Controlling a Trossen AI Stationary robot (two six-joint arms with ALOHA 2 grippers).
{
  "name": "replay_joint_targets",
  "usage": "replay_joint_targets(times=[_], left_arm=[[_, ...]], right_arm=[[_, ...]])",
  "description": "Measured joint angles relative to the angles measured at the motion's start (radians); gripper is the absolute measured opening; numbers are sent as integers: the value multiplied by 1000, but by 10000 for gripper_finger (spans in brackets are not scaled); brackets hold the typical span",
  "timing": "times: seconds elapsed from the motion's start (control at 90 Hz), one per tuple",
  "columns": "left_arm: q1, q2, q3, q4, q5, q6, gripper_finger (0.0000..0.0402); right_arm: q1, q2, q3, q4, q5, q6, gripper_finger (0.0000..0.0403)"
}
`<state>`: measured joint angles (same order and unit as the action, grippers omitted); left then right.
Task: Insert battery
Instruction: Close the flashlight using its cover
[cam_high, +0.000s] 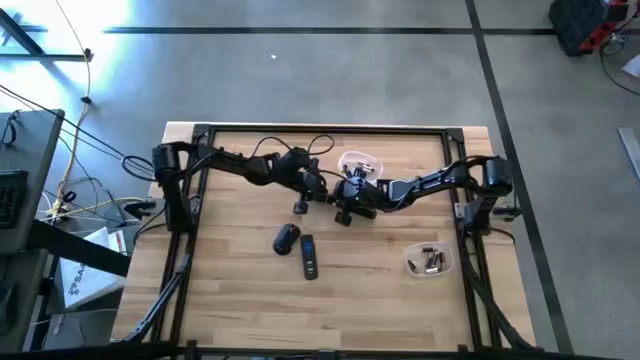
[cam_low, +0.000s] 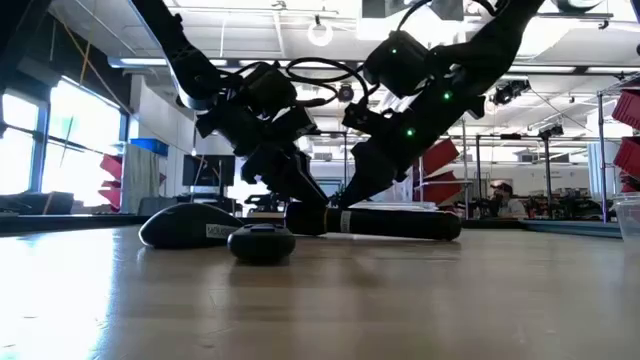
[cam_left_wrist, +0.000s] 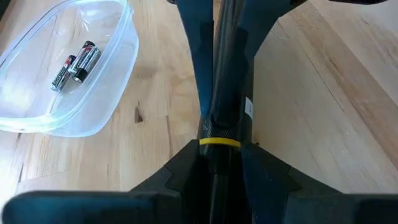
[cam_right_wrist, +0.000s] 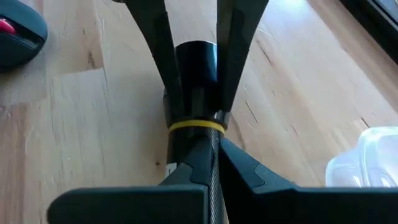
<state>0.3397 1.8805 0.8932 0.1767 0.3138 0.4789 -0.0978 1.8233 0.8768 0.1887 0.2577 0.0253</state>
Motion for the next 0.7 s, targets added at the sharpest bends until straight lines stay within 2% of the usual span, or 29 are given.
replay_joint_targets(times=[0.3,0.522,0.7], left_arm=[[0,0,0,0,0,-3,89],[0,0,0,0,0,-3,89],[0,0,0,2,1,-4,89]], right_arm=[[-1,4,1,0,-42,-3,0],[0,20,4,-18,-46,-3,0],[0,-19,0,-27,-29,-29,0]])
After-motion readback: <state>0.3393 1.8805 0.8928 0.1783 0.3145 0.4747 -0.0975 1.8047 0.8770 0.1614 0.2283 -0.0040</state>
